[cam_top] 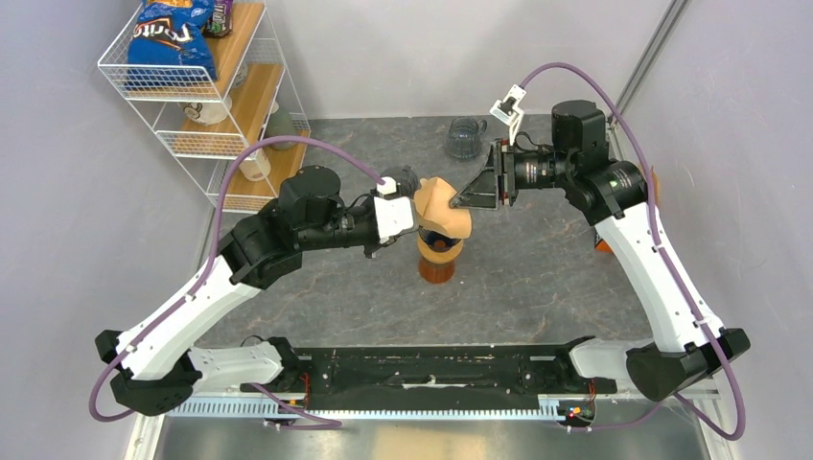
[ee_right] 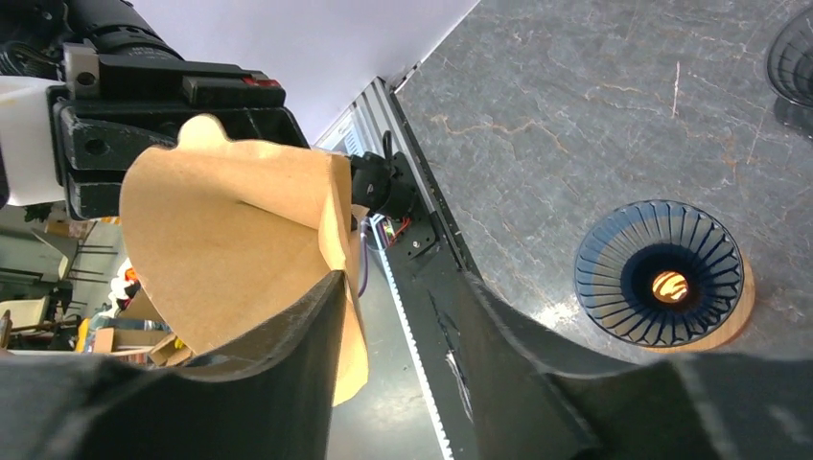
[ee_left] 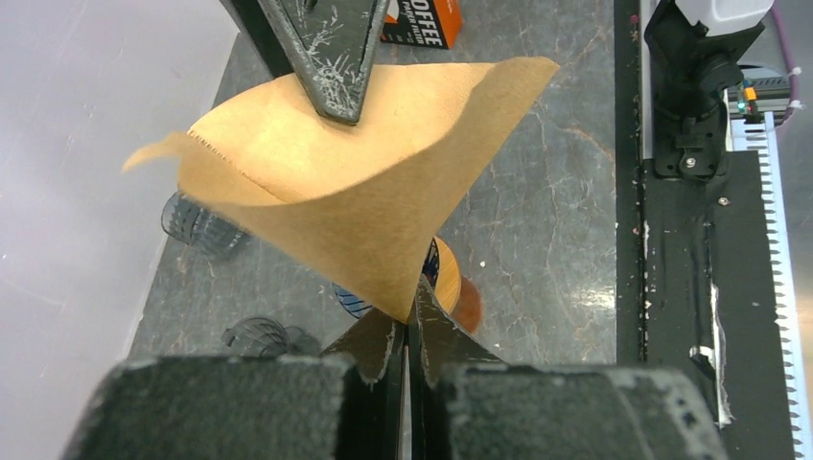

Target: Place the coffee filter in the dripper

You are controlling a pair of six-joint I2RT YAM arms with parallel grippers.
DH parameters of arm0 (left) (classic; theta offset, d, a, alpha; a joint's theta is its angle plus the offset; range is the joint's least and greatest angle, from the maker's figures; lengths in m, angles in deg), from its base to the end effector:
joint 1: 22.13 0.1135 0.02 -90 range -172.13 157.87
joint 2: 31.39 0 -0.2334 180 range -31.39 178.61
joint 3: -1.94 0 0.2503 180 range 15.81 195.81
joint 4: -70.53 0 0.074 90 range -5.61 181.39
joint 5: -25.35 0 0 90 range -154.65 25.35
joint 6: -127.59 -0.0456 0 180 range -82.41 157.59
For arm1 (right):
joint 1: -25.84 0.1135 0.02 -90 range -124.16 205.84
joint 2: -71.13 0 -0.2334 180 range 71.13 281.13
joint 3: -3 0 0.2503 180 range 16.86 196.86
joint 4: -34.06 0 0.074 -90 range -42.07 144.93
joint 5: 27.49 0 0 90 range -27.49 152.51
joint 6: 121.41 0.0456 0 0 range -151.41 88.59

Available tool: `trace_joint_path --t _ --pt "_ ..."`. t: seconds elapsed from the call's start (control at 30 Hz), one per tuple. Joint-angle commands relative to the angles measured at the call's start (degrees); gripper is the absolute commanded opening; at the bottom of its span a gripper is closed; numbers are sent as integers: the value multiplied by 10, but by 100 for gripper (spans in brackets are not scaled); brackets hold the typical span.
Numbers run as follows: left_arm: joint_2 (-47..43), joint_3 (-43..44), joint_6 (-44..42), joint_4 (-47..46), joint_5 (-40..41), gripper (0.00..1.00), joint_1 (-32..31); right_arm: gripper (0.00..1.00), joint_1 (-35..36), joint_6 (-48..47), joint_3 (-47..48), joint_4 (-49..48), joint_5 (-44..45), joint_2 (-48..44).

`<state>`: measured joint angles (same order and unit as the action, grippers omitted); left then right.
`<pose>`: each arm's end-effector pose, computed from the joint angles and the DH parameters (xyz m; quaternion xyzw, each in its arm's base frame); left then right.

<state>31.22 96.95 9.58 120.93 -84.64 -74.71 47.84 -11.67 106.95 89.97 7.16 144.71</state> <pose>0.1305 -0.1962 0.4187 0.5931 0.5417 -0.2604 0.5357 0.2271 0.1322 0.4208 -0.2624 0.7441 0.5354 0.3014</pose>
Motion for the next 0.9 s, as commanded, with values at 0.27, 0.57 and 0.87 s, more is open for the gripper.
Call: trace_joint_path --t 0.27,0.57,0.87 --pt "-15 3 46 -15 -29 2 0 0 7 -18 21 -17 -13 -21" --pt "-22 -5 23 1 -59 2 1 63 16 -38 36 1 -9 -19" --pt "-8 13 -14 31 -110 2 1 61 63 -90 69 22 4 6"
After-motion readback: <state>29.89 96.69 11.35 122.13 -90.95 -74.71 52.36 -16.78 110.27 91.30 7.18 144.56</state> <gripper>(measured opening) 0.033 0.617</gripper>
